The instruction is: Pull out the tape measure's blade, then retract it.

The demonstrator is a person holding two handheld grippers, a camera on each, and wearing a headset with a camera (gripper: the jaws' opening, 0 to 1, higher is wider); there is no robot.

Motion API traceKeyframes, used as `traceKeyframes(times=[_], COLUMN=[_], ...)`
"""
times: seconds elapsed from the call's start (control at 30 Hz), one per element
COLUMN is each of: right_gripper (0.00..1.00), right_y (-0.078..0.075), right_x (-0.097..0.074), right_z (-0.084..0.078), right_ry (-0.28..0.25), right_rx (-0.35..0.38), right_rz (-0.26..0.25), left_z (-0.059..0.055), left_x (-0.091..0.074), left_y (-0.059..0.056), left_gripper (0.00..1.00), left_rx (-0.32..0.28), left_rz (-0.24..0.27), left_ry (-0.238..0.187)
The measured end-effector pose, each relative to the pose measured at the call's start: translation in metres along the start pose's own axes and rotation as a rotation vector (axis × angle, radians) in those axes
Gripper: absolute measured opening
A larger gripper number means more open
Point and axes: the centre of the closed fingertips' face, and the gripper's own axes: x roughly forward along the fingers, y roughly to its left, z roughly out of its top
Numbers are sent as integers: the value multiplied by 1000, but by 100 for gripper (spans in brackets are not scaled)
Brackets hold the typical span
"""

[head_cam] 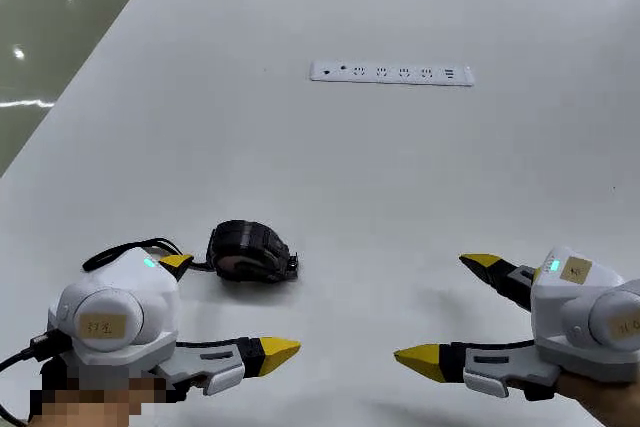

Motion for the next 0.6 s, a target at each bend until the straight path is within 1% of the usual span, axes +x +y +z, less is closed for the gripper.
traceKeyframes(times=[0.2,0.3,0.37,0.53,0.6], right_gripper=[94,97,99,99,99], right_y=[1,2,2,4,5], right_x=[-5,-7,-8,-10,-10], right_z=[-4,-5,-5,-6,-7], right_ry=[-11,-17,-22,-27,-28], right_rx=[11,18,26,34,35], right_rz=[-17,-27,-33,-40,-40], left_z=[-1,-3,-4,-5,-4], left_x=[-4,-5,-6,-8,-9], left_y=[0,0,-1,-2,-2], left_gripper=[99,99,99,99,99], left_rx=[6,15,11,15,23], left_rz=[-1,1,-7,-15,-10], left_ry=[-9,-7,-5,-15,-23])
